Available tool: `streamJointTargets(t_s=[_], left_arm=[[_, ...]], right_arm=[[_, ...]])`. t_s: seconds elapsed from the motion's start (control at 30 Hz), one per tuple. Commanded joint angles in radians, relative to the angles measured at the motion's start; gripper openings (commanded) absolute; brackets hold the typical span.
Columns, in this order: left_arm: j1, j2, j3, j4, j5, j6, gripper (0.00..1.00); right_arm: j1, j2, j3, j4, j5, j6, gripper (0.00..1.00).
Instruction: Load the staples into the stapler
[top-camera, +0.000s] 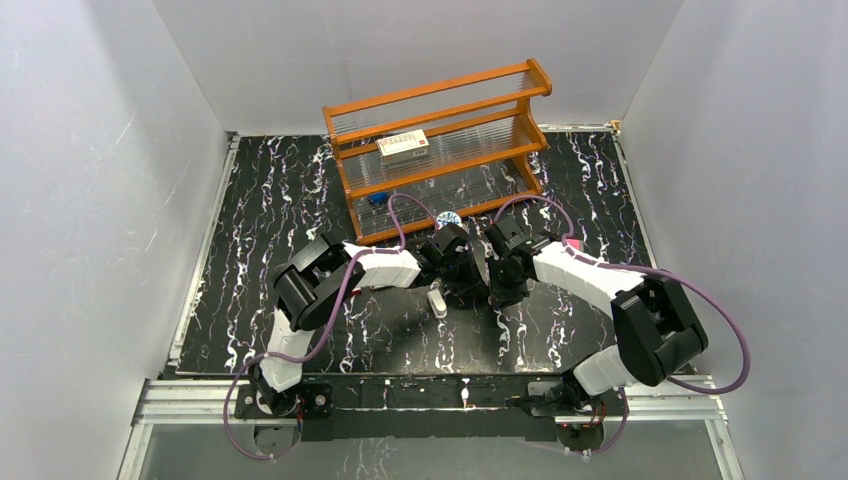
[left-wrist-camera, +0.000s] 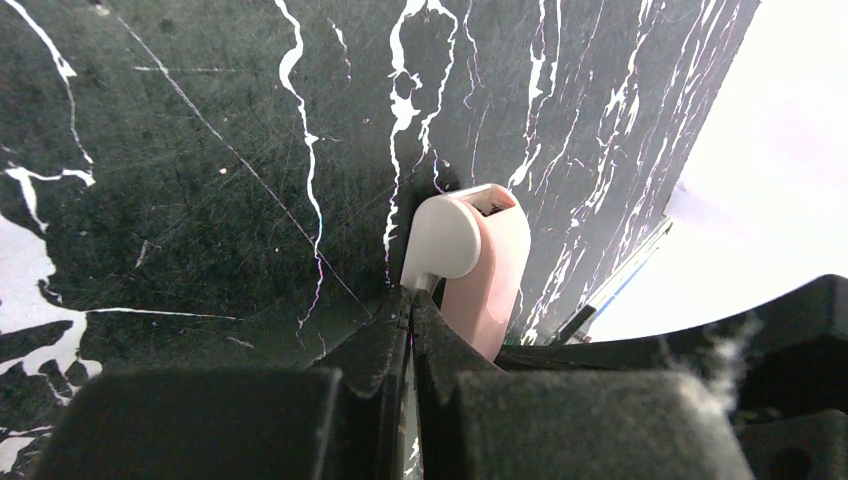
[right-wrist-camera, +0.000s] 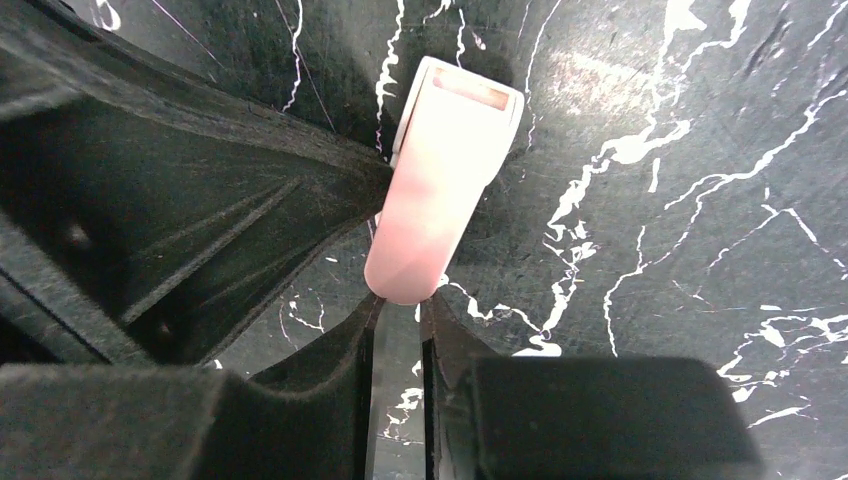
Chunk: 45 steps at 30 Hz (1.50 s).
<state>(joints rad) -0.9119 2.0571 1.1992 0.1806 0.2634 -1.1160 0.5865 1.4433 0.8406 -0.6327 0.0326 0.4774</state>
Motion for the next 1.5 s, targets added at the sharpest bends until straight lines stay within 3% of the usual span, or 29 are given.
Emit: streamJointTargets(t_s=[0.0,0.23,0.5,0.7,0.9,1.27,1.47], left_arm=[[0.005,0.016,-0.036,-0.097,-0.064,0.029,0.0],[0.005,0.007,-0.022,-0.101,-0.056,0.059,0.0],[0.005,-0.054,-0.014,-0.15,-0.102,0.098,0.0],[0.006,-0.079,0.003,-0.174,-0.124,0.127,0.05],[0.006,-0.1,0.0,-0.175,-0.116,0.149,0.09],[0.008,-0.148,0.009,-0.224,-0.162,0.189,0.1],[0.008,-0.187,0.015,-0.266,-0.207,0.215,0.15]], right_arm=[[-0.003,0.049,-0.04,0.031,0.061,0.011,0.24],[-0.003,0.022,0.015,0.01,0.07,0.012,0.27],[-0.008,-0.11,0.113,-0.05,0.106,0.019,0.45],[-0.02,-0.099,0.106,-0.02,0.134,0.032,0.46],[-0.022,-0.054,0.08,0.024,0.12,0.027,0.41],[-0.025,0.016,-0.012,0.069,0.068,0.033,0.19],[-0.025,0.005,0.048,0.033,0.078,0.017,0.21]])
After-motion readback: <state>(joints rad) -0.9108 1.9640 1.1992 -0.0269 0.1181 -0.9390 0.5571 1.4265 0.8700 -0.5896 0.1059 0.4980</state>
